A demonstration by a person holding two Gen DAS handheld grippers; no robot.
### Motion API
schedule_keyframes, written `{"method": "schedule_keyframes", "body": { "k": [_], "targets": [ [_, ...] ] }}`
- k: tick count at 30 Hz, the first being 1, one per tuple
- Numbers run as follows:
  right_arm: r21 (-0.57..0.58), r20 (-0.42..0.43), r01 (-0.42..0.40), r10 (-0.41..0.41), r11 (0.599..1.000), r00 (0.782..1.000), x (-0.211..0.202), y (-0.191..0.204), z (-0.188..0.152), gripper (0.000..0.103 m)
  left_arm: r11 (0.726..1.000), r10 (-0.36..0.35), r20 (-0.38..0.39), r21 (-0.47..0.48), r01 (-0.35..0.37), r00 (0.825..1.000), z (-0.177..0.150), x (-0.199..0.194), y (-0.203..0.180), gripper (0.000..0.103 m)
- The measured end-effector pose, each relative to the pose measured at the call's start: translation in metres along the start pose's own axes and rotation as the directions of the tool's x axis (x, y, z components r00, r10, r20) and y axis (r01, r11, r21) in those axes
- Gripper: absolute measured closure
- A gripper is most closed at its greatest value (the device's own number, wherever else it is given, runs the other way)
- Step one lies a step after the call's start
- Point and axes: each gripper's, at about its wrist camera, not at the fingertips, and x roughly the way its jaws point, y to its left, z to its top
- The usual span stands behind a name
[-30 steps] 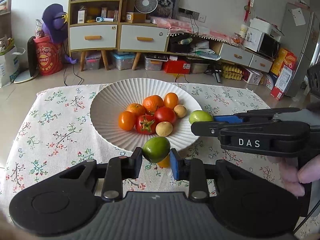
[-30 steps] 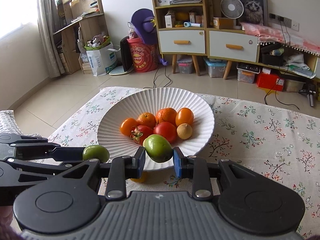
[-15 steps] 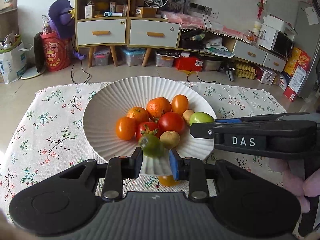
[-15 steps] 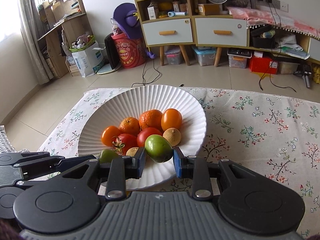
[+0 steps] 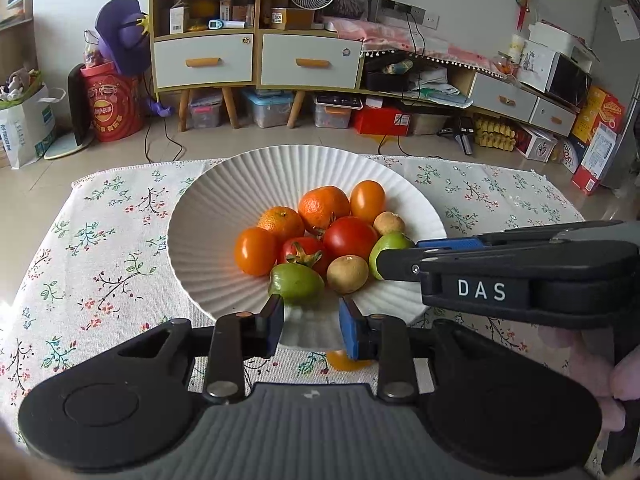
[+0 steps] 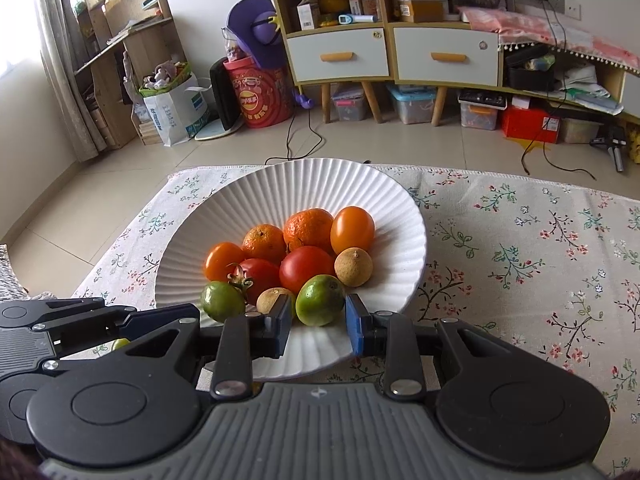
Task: Organize fruits
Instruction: 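Carry both green tomatoes over the white bowl and lower them in, then open both tools to release the green tomatoes and lift away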
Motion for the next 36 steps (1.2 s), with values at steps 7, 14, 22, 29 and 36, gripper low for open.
{"method": "schedule_keyframes", "body": {
  "k": [7, 14, 22, 29, 36],
  "targets": [
    [0.005, 0.016, 0.008, -0.008, 1.000, 1.000, -0.006, 0.000, 0.003, 0.068, 1.000, -0.010, 0.003, 0.014, 0.010, 1.000, 0.000, -0.003, 0.002, 0.072],
    [-0.006, 0.020, 0.014, -0.014, 1.000, 1.000, -0.013, 0.001, 0.004, 0.049, 1.000, -0.009, 0.014, 0.020, 0.009, 1.000, 0.003, -0.009, 0.000, 0.058],
    [-0.035, 0.031, 0.008, -0.007, 0.999, 1.000, -0.028, 0.007, 0.002, 0.030, 0.999, -0.002, 0.019, 0.050, 0.001, 1.000, 0.002, -0.019, 0.000, 0.040],
    [-0.055, 0.015, 0.019, -0.018, 0.998, 1.000, -0.036, 0.011, -0.001, 0.024, 0.998, 0.009, 0.015, 0.061, -0.010, 1.000, -0.001, -0.028, 0.000, 0.028],
    [-0.065, 0.017, 0.029, -0.028, 0.997, 0.999, -0.044, 0.011, -0.005, 0.016, 0.997, 0.010, 0.007, 0.080, -0.011, 1.000, -0.004, -0.035, -0.002, 0.019]
  ]
}}
